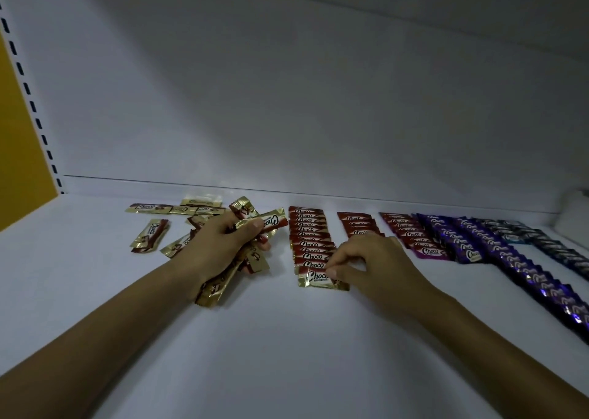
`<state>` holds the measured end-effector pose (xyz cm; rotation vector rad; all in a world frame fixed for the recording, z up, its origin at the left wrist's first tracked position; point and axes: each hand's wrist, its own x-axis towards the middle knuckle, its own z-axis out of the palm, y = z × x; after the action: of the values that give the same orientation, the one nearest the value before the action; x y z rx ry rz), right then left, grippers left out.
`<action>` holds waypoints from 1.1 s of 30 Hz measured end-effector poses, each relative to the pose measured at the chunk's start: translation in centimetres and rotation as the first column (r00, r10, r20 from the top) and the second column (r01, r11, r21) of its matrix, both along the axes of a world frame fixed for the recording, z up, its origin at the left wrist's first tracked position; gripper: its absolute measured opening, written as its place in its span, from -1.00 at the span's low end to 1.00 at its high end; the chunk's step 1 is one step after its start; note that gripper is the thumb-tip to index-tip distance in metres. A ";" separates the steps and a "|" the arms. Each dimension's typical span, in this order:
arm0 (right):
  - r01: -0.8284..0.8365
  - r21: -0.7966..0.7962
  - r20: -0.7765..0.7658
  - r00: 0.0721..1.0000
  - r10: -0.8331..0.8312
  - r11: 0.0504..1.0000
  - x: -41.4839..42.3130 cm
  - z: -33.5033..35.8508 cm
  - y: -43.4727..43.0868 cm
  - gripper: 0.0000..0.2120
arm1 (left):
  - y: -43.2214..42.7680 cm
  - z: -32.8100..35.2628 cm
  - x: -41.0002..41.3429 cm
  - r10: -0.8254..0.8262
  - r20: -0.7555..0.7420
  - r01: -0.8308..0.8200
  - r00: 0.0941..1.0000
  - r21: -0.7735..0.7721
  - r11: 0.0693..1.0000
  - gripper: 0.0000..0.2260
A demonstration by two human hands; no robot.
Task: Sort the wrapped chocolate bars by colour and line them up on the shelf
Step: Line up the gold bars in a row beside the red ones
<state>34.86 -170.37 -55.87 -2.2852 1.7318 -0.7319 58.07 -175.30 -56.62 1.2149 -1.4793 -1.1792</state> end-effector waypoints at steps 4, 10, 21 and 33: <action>0.003 -0.051 -0.058 0.998 -0.006 0.999 0.2 0.0 -0.5 -0.97 | -0.1 -0.1 0.1 -0.013 -0.008 0.013 1.000 0.015 1.000 -0.79; 0.024 -0.076 -0.125 0.992 -0.033 0.997 0.5 -0.2 -0.8 -0.93 | -0.1 -0.1 0.1 -0.034 0.071 0.036 0.997 -0.030 0.999 -0.74; -0.153 -0.054 0.484 0.860 0.160 0.987 3.3 0.5 -1.0 -0.88 | 1.1 0.2 -0.8 -0.247 0.148 0.274 0.958 -0.209 0.939 -0.85; -0.130 0.097 0.756 0.654 0.012 0.987 2.6 0.3 -0.7 -0.88 | 0.8 -0.4 -0.7 -0.161 -0.072 0.153 0.984 -0.110 0.982 -0.74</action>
<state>37.50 -171.07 -55.61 -1.5558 1.2167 -1.2632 57.34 -174.53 -57.02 0.9834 -1.5787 -1.2244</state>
